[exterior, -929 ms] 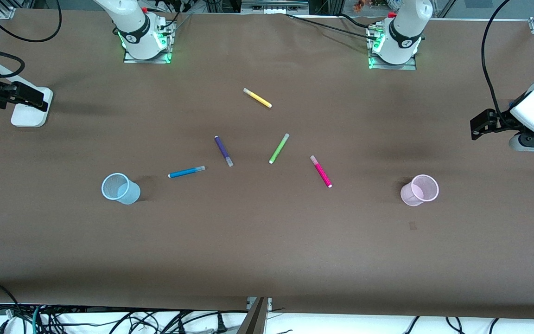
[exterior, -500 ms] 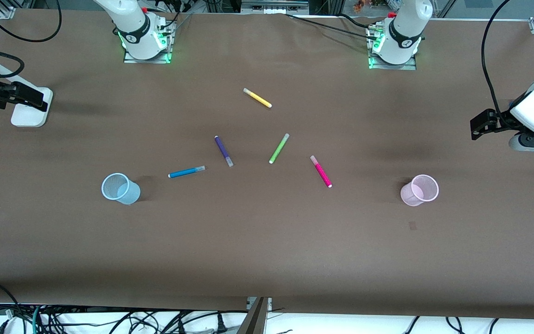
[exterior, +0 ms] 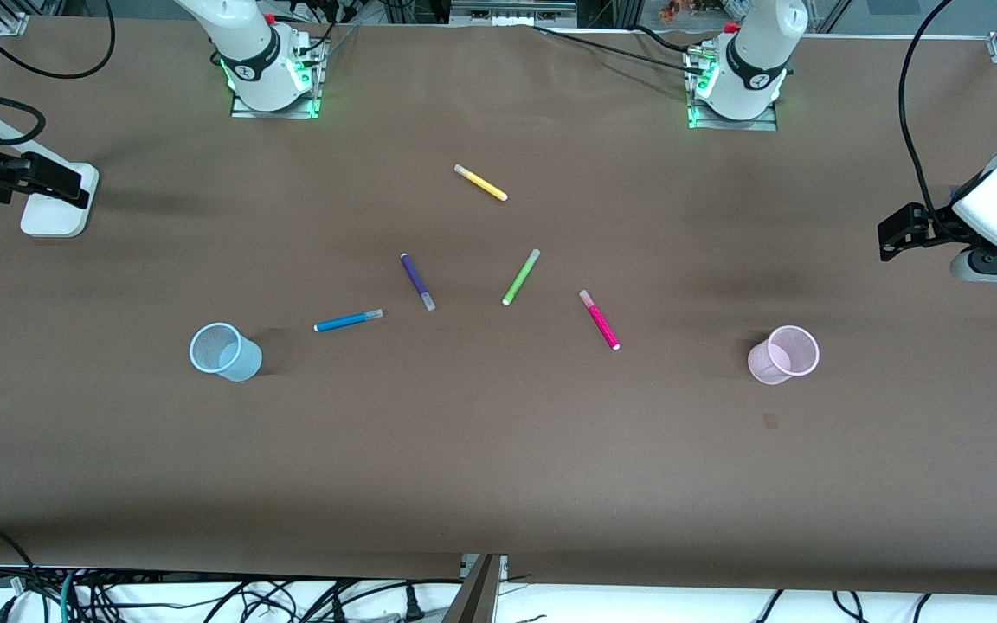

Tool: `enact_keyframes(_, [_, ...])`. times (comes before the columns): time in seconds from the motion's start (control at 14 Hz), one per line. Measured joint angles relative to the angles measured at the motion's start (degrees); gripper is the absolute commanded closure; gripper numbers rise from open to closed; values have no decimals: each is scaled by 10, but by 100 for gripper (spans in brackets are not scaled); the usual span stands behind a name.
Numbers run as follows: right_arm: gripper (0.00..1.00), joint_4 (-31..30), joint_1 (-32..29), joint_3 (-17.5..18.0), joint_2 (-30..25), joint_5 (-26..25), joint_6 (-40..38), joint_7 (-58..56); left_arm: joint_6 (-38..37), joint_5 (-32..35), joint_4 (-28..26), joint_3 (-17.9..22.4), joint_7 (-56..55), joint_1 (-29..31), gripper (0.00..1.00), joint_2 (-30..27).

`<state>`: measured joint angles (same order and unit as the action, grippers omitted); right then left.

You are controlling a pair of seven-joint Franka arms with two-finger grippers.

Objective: Place pink and blue markers in matching cups

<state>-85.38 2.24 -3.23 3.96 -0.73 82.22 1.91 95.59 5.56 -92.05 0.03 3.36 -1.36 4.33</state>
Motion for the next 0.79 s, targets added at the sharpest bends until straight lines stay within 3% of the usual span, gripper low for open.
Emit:
enact_keyframes(0.43, [0,0,7,7,6,12,-1,2,0,0,0,0,0,0,0,0])
enact_keyframes(0.79, [0,-1,30,10,43,13,-2,2,0,0,0,1,0,0,0,0])
